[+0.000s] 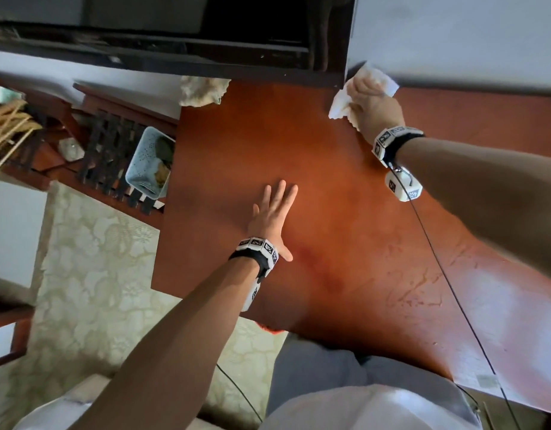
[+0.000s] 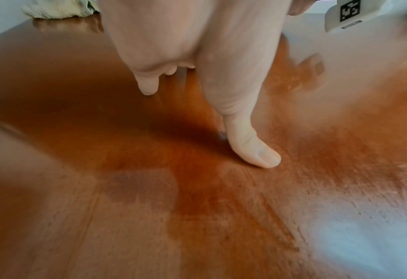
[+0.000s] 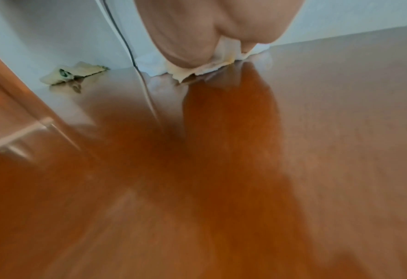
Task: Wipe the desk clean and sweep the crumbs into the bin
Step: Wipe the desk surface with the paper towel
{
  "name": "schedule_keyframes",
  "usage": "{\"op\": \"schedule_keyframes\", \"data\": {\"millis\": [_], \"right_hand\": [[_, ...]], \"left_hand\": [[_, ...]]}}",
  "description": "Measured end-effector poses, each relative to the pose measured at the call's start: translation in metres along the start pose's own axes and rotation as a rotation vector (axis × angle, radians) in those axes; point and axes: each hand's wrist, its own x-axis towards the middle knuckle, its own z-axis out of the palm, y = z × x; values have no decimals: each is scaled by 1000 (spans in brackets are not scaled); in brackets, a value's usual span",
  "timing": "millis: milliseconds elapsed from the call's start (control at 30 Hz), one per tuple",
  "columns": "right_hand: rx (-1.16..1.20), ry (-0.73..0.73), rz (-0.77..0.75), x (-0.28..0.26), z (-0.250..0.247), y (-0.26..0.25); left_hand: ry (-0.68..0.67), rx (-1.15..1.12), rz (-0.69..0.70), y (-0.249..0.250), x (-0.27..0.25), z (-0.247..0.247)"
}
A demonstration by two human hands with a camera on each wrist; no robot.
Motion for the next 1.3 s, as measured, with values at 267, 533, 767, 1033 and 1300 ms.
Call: {"op": "schedule_keyframes", "data": {"millis": [267,533,767,1033,1300], "right_hand": [[38,-28,-110,-91,29,-11],[42,-63,-310,-255,92,-46],[51,-40,-458,-382,135,-98],[67,-81,-408,-410,174,-181],[185,-84,-230,-401,182,-222]], "left_hand": [[-5,3,-4,1,0,1],[224,34,74,-1,-40,34],[238,-43,20,-36,-104,105],[296,-101,-65,-76,-145,144],[345,-97,-62,-59,-164,157]]}}
